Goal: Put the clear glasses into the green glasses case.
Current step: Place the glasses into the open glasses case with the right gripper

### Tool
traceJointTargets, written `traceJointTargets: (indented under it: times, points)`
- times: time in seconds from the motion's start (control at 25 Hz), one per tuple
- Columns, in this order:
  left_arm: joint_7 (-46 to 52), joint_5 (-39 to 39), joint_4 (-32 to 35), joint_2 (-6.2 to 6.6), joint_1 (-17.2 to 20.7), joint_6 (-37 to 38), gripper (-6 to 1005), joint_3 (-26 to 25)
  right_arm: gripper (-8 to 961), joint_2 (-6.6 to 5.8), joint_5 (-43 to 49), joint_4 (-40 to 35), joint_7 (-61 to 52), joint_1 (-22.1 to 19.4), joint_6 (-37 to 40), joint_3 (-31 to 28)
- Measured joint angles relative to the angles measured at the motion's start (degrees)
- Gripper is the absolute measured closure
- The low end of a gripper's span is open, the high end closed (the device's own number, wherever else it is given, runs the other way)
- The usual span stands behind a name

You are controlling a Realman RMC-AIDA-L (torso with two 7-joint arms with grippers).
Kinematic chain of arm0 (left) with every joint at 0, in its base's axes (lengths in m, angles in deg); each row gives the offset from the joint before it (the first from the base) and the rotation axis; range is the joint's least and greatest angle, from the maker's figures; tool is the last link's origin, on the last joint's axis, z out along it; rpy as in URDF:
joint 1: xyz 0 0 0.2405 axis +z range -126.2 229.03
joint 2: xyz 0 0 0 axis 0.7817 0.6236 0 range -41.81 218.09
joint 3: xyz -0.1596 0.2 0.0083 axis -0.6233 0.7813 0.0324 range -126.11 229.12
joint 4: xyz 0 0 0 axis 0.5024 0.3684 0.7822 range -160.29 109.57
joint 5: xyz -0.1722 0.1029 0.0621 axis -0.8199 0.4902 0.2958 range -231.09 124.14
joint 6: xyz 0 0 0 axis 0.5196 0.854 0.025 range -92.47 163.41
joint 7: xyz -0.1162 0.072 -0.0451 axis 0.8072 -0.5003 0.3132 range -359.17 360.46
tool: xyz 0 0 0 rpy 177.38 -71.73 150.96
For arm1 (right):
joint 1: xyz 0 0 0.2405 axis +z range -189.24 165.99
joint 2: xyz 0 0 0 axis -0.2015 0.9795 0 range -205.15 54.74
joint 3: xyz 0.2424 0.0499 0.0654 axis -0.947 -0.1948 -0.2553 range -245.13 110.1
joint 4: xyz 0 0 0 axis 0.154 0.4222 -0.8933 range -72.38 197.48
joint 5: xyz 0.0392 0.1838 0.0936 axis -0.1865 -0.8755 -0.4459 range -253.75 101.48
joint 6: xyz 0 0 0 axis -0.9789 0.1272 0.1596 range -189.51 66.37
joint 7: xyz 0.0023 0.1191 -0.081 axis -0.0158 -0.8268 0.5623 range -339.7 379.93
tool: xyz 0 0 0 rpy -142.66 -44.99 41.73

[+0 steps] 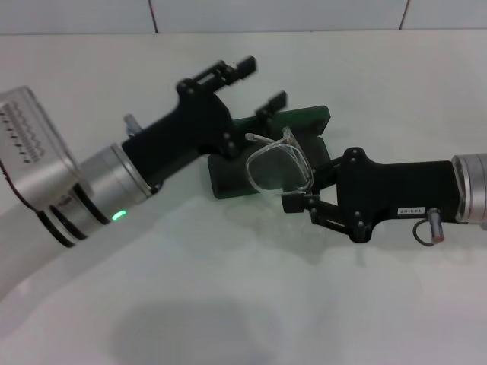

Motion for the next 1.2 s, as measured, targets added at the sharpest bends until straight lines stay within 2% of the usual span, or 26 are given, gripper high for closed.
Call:
traceJointTargets:
  times: [0.2, 0.28, 0.4, 0.56, 0.68, 0.96, 1.08, 1.2]
  points:
    - [-0.1, -9.4, -2.4, -0.03, 1.9, -0.8, 388, 0.0, 825, -0.05, 1.2, -2.1, 5.1, -0.8, -4.3, -1.6]
    - [0.5, -11.5, -3.1, 0.2, 2.7, -0.8, 388, 0.0, 825, 0.04, 3.5, -5.9, 5.4, -1.9, -6.5, -1.9]
    - [1.5, -13.3, -4.1, 0.3, 3.5, -0.8, 387, 0.0, 824, 0.79, 10.9, -15.4, 4.4, -4.2, -13.4, -1.3]
    - [1.9, -14.3, -4.6, 0.24, 4.2, -1.3, 387, 0.0, 824, 1.05, 20.5, -25.8, -1.6, -6.0, -23.7, 5.2]
    - [2.2, -14.4, -4.7, 0.24, 4.4, -1.6, 387, 0.2, 824, 1.17, 26.9, -29.4, -4.2, -6.5, -31.8, 11.6]
    - [3.7, -14.3, -4.8, 0.26, 4.0, -2.4, 386, 0.4, 823, 1.26, 30.8, -30.4, -4.7, -6.7, -45.2, 23.6]
    - [3.7, -14.3, -4.9, 0.27, 3.9, -2.8, 386, 0.5, 823, 1.33, 32.3, -30.3, -4.7, -6.8, -52.0, 27.7]
    - [3.7, -14.3, -4.9, 0.26, 3.9, -3.2, 386, 0.5, 822, 1.4, 32.9, -30.2, -4.8, -6.7, -55.5, 30.2]
